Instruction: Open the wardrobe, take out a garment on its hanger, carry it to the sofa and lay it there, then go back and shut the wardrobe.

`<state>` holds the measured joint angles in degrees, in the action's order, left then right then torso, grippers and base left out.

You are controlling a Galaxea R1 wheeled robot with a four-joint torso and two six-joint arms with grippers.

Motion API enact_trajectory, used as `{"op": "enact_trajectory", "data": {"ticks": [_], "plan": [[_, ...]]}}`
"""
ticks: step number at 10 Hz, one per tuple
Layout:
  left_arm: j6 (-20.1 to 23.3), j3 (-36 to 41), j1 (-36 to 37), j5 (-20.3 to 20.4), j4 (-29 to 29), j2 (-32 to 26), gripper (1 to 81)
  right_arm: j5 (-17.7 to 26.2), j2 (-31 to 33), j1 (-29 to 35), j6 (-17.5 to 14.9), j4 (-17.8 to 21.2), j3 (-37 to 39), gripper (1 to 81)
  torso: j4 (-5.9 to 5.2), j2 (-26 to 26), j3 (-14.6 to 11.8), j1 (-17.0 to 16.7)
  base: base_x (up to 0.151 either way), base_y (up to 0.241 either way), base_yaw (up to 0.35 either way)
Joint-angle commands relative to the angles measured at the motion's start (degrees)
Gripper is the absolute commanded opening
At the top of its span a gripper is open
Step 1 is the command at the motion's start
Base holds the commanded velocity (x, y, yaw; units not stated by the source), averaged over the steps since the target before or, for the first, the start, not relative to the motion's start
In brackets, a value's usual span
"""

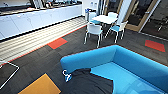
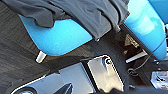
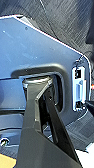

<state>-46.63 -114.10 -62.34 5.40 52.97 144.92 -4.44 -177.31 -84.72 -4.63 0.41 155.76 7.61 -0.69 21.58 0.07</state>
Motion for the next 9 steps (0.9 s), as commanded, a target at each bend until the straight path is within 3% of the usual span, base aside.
{"op": "enact_trajectory", "data": {"ticks": [1,9], "plan": [[0.13,-1.38,-2.74,1.37,2.13,0.98,81.1,4.09,-0.35,0.56,-0.29,0.11,-0.47,81.1,0.00,0.00,0.00,0.00,0.000,0.000,0.000],[0.22,-11.76,-10.65,3.56,5.04,8.19,81.1,4.09,-0.52,0.47,-0.29,0.02,-0.47,81.1,0.00,-0.02,-0.09,-0.07,0.000,0.000,0.000]]}}
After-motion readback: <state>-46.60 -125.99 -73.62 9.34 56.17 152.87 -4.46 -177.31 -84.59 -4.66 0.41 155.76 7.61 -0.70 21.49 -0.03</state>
